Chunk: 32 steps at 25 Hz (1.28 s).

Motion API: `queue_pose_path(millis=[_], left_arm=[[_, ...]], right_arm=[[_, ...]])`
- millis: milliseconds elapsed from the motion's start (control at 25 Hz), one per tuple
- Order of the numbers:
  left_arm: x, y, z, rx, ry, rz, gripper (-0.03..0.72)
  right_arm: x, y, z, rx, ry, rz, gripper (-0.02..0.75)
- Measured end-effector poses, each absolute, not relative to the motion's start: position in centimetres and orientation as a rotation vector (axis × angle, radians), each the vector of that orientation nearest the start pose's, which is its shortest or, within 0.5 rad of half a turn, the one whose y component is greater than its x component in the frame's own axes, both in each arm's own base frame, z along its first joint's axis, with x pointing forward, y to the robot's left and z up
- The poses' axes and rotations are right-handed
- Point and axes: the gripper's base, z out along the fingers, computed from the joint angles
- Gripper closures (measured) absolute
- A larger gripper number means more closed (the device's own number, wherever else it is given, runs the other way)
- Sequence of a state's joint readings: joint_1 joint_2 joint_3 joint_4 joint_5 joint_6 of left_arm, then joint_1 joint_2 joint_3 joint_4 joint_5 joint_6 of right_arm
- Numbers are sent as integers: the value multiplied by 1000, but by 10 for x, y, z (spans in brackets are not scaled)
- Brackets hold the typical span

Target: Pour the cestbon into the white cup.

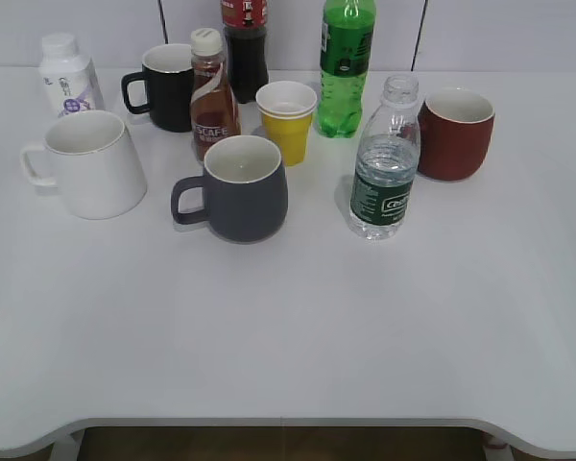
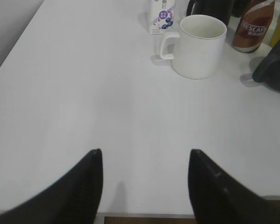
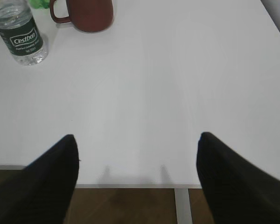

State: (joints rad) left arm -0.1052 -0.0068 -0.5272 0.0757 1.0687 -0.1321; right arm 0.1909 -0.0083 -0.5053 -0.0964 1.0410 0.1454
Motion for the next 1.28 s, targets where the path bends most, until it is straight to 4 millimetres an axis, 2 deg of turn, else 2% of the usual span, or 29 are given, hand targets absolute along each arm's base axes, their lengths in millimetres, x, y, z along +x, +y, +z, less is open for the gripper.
queue_pose_path(millis=[1280], left_arm=[[-9, 7, 284, -32, 2016, -61, 249]], right_arm=[[-5, -9, 281, -42, 2009, 100, 148]])
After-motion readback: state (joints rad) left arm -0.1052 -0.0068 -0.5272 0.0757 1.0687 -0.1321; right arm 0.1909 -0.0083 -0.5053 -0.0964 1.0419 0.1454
